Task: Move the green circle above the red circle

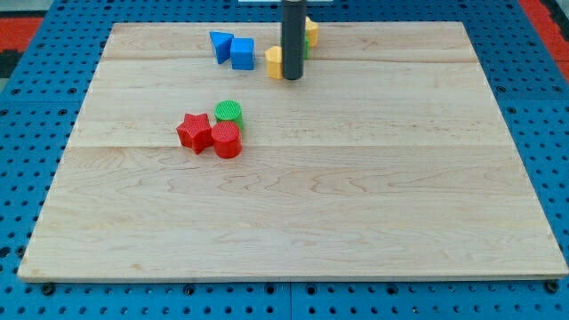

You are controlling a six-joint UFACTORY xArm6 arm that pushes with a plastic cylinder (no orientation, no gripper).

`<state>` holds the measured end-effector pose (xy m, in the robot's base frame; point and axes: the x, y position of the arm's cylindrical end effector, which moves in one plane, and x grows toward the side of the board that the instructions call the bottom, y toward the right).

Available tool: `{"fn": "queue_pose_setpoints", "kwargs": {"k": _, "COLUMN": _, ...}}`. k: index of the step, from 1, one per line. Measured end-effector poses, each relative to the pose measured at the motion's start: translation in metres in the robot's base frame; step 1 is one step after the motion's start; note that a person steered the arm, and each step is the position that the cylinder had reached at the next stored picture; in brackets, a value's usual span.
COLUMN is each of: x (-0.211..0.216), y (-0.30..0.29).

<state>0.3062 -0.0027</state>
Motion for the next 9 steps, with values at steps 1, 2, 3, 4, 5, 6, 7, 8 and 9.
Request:
{"fn": "queue_pose_setpoints", "kwargs": {"k": 1, "x": -0.006, "y": -0.015}}
{"fn": "queue_pose_setpoints", "kwargs": {"k": 2, "x": 0.022, "y": 0.015}}
{"fn": "queue_pose_setpoints", "kwargs": {"k": 3, "x": 0.110, "y": 0.057}}
{"fn": "queue_pose_setpoints", "kwargs": {"k": 4, "x": 0.186, "y": 0.002}}
{"fn": "queue_pose_setpoints", "kwargs": {"k": 5, "x": 0.207, "y": -0.099}}
{"fn": "queue_pose_setpoints", "kwargs": {"k": 6, "x": 0.187, "y": -0.109}}
{"fn": "queue_pose_setpoints", "kwargs": {"k": 7, "x": 0.145, "y": -0.068}}
{"fn": "queue_pose_setpoints", "kwargs": {"k": 8, "x": 0.112, "y": -0.055}}
{"fn": "queue_pose_setpoints", "kwargs": {"k": 9, "x": 0.103, "y": -0.055}}
